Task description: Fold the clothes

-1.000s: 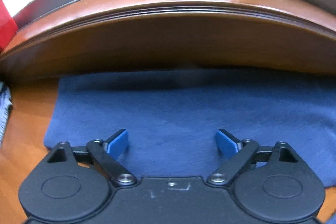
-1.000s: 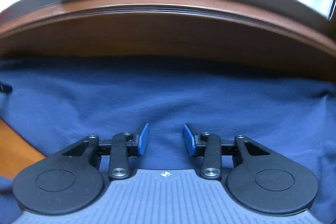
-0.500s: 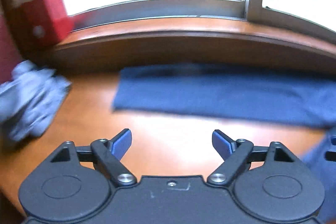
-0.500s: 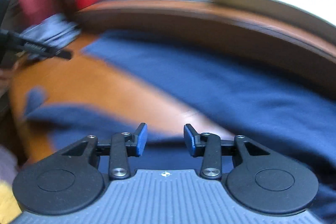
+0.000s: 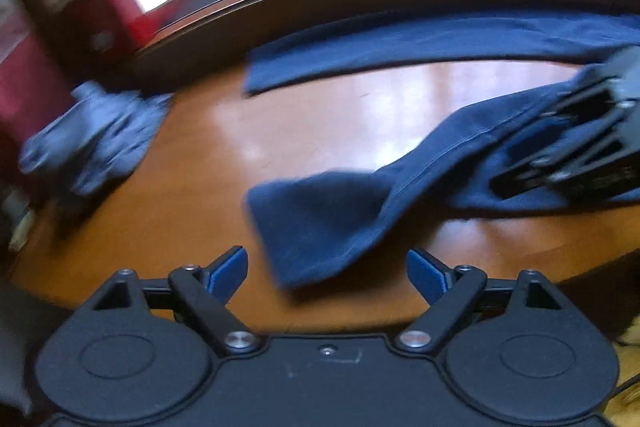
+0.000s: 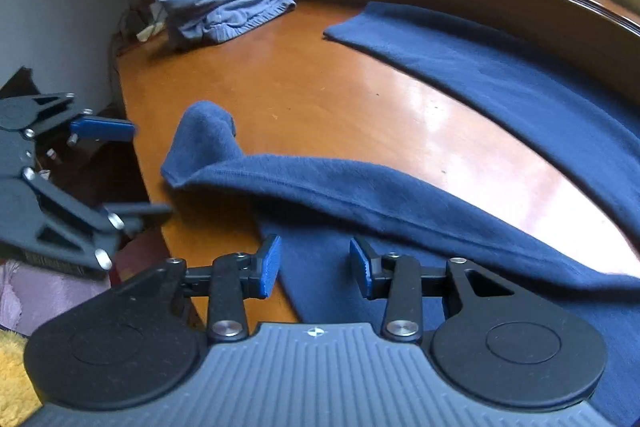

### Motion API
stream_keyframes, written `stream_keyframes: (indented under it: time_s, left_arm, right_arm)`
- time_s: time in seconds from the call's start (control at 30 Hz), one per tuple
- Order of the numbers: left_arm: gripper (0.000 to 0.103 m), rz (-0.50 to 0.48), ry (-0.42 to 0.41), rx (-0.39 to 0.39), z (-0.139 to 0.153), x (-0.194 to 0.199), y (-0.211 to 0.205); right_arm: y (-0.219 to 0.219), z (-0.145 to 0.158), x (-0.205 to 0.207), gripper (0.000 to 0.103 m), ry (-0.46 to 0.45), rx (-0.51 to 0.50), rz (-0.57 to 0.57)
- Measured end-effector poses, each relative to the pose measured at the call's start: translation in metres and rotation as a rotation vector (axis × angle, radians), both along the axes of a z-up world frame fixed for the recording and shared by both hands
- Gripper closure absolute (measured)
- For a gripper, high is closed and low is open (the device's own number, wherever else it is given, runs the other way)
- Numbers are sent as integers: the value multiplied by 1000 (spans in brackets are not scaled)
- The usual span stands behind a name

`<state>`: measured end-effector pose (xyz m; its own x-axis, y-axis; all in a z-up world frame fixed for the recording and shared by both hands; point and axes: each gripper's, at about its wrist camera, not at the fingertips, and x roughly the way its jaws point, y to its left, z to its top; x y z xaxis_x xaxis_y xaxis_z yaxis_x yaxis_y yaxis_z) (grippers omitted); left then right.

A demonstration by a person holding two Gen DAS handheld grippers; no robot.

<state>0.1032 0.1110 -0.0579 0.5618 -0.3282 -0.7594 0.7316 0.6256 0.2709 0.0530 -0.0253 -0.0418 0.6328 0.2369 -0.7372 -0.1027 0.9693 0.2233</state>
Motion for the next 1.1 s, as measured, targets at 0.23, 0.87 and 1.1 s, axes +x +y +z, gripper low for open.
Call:
stream_keyframes:
  time_s: [0.23, 0.87, 1.1]
  left_arm:
    - [95, -156, 70, -38, 9, 91, 1]
    - [56, -399, 257, -48, -6, 168, -16]
    - [32, -310, 271, -12, -10, 172, 3]
  right_arm:
    - [11, 12, 50, 62, -33, 21, -131]
    - [2, -11, 31, 61, 61, -205, -833]
    - [9, -22, 29, 59, 44, -207, -779]
